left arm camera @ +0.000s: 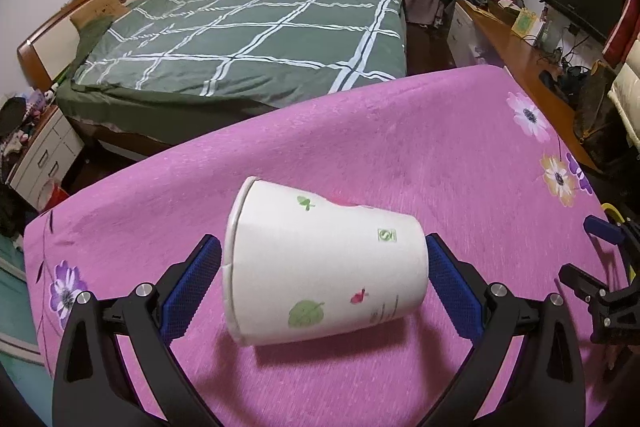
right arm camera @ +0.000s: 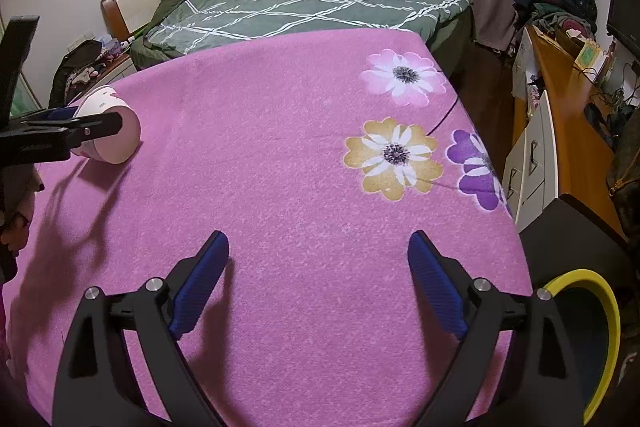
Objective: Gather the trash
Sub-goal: 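Move the left gripper to the white paper cup and close on it, then carry the paper cup over the yellow bin and open the left gripper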
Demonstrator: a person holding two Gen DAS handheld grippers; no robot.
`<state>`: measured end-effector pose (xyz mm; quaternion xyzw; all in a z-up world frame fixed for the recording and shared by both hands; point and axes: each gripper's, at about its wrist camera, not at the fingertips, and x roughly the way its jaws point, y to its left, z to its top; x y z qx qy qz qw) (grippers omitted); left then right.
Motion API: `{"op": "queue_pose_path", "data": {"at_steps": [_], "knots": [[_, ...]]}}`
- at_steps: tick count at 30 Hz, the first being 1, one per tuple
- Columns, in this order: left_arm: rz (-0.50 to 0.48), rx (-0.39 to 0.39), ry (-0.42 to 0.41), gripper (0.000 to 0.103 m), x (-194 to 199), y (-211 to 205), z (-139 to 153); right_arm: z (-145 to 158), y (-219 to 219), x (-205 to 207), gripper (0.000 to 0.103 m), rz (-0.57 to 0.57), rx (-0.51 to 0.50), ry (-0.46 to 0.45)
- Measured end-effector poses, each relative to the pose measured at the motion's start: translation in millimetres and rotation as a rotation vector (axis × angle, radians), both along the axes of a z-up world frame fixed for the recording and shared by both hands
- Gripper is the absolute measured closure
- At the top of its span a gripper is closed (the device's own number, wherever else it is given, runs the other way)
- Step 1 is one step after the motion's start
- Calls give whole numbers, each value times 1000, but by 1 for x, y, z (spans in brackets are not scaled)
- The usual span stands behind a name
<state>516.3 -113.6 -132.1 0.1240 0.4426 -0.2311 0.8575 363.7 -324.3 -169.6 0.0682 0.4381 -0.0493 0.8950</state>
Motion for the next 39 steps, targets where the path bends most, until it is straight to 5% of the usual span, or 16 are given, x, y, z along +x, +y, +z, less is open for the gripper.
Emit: {"op": "queue_pose_path", "data": {"at_steps": [2, 4, 10, 22, 29, 39], "knots": [[-7, 6, -5, 5, -1, -2, -2, 0, 0, 0, 16, 0, -1, 0], [-14, 16, -11, 20, -4, -4, -3, 0, 0, 0, 16, 0, 0, 0], [15, 28, -6, 20, -25, -2, 2, 0, 0, 0, 16, -4, -2, 0], [-4, -110, -82, 20, -139, -4, 55, 27, -20, -22, 16, -54, -47, -26], [-116, -136, -47, 20, -185, -57, 56, 47, -60, -91, 16, -104, -43, -62], [-353, -145, 6, 20, -250, -196, 48, 47, -158, -222, 16, -379, -53, -73]]}}
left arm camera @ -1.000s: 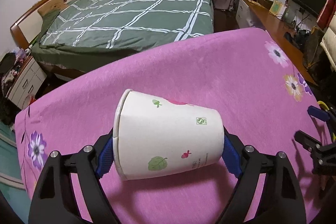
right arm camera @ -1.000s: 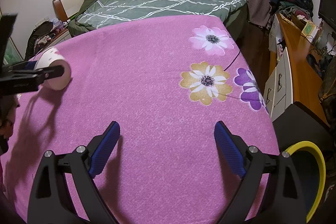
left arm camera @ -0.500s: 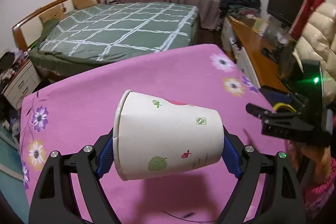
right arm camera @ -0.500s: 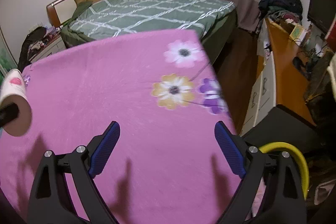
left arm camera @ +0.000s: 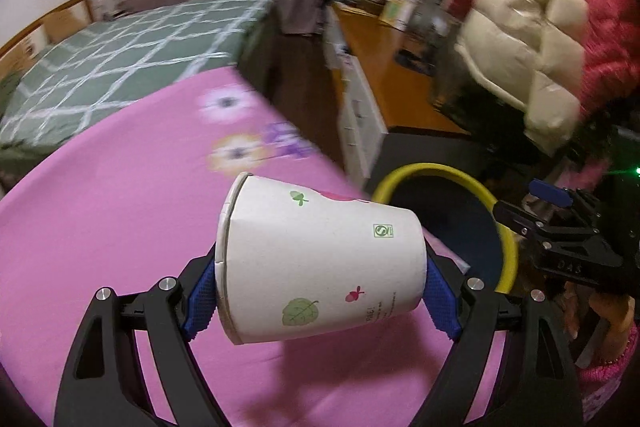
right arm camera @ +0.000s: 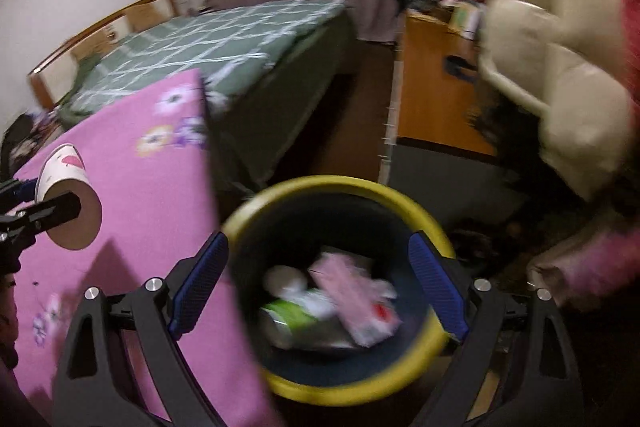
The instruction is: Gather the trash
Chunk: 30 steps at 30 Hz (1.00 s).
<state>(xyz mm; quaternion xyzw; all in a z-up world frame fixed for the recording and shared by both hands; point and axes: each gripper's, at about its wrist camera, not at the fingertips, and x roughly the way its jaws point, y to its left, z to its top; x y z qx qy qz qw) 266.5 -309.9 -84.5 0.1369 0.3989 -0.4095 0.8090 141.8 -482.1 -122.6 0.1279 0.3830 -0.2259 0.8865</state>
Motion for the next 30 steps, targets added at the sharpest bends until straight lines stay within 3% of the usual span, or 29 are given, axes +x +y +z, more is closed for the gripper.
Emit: {"op": "queue_pose_path", "data": {"at_steps": [5, 10, 17, 20, 23, 27, 30], "knots": [[-101, 33, 18, 20, -22, -71, -9, -4, -31, -51, 16, -93, -3, 9], [-173, 93, 59, 20, -36, -141, -36, -6, -44, -82, 16, -142, 12, -1], [-173, 150, 108, 20, -39, -184, -67, 0, -45, -103, 16, -160, 8, -24], [-158, 158, 118, 8, -38, -181, -70, 2, -42, -105, 16, -152, 9, -30], [-133, 148, 98, 6, -40, -162, -62, 4, -37, -104, 16, -142, 6, -37], [-52, 84, 47, 5, -41, -108, -30, 8, -28, -105, 16, -128, 3, -50], [28, 23, -48, 5, -51, -54, 0, 10, -17, -104, 14, -96, 0, -55]]}}
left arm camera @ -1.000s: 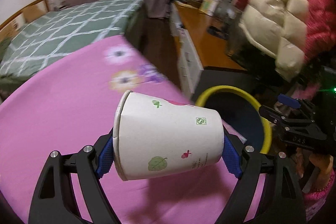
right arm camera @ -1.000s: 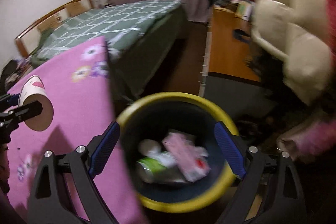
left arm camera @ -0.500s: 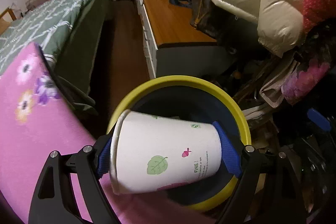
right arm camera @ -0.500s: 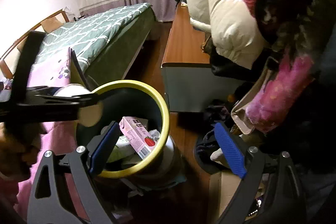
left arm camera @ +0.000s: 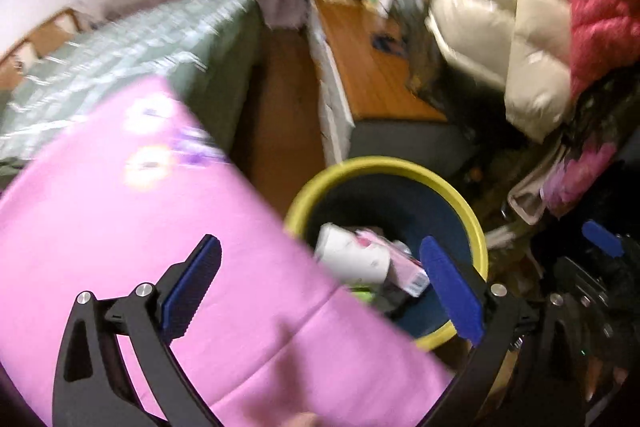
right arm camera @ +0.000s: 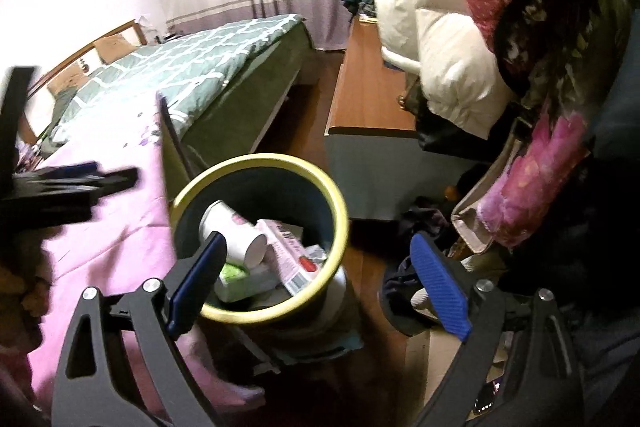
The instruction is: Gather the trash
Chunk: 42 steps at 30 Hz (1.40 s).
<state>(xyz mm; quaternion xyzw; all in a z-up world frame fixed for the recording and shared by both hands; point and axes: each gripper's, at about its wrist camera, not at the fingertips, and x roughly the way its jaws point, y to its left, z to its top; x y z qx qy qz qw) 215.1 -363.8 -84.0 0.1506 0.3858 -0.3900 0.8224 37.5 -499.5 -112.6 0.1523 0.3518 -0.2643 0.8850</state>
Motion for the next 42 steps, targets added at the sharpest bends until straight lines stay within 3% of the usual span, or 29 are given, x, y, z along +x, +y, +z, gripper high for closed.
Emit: {"op": "queue_pose_path", "data": {"at_steps": [5, 12, 18, 23, 30, 42], "knots": [[192, -54, -125, 5, -23, 110, 30, 4, 29, 7, 13, 95, -5, -11], [483, -73, -194, 5, -65, 252, 44, 12, 76, 14, 12, 226, -30, -38], [634, -84, -254, 5, -108, 328, 52, 22, 115, 13, 10, 318, -75, -68], [659, -113, -269, 5, -138, 357, 53, 30, 137, 3, 10, 354, -109, -91], [642, -198, -261, 5, -169, 366, 61, 38, 146, -16, 8, 353, -132, -126], [655, -196, -289, 5, -192, 355, 66, 38, 147, -29, 7, 356, -125, -155]]}}
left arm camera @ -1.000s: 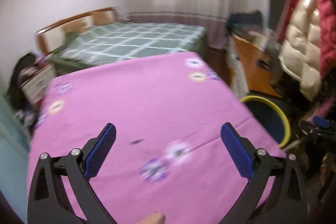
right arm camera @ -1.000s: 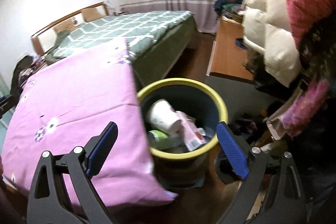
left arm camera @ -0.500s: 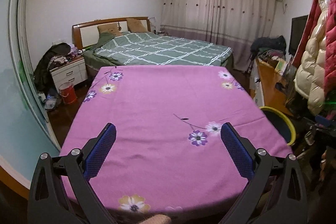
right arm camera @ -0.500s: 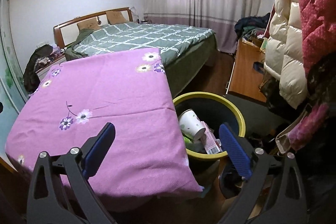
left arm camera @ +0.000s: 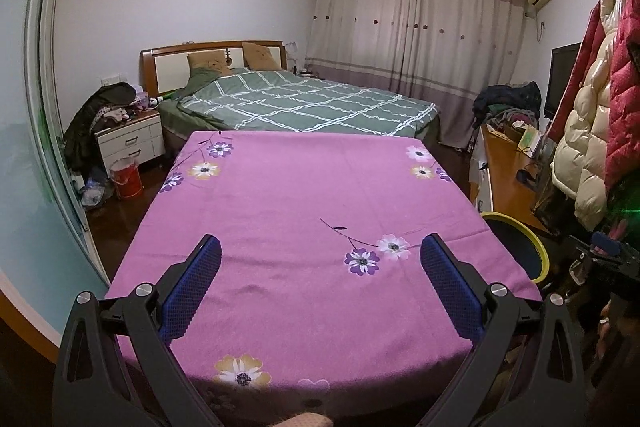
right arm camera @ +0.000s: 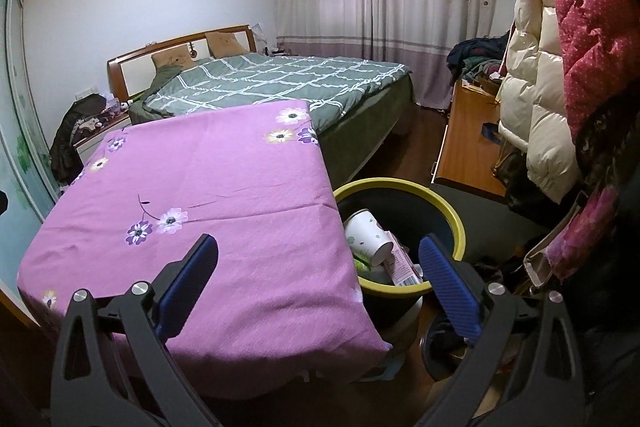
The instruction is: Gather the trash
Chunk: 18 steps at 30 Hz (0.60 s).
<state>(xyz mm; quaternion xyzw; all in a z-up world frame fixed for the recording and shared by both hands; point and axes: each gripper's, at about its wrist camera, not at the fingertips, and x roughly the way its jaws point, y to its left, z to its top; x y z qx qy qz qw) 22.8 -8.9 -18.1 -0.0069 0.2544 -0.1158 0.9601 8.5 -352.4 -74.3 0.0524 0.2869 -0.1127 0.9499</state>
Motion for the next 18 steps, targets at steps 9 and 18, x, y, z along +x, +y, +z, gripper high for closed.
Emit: {"op": "queue_pose_path", "data": {"at_steps": [9, 18], "knots": [[-1, 8, 0, 5, -1, -2, 0, 2, 3, -1, 7, 8, -6, -6], [3, 22, 4, 5, 0, -5, -1, 2, 6, -1, 7, 10, -8, -5]]}}
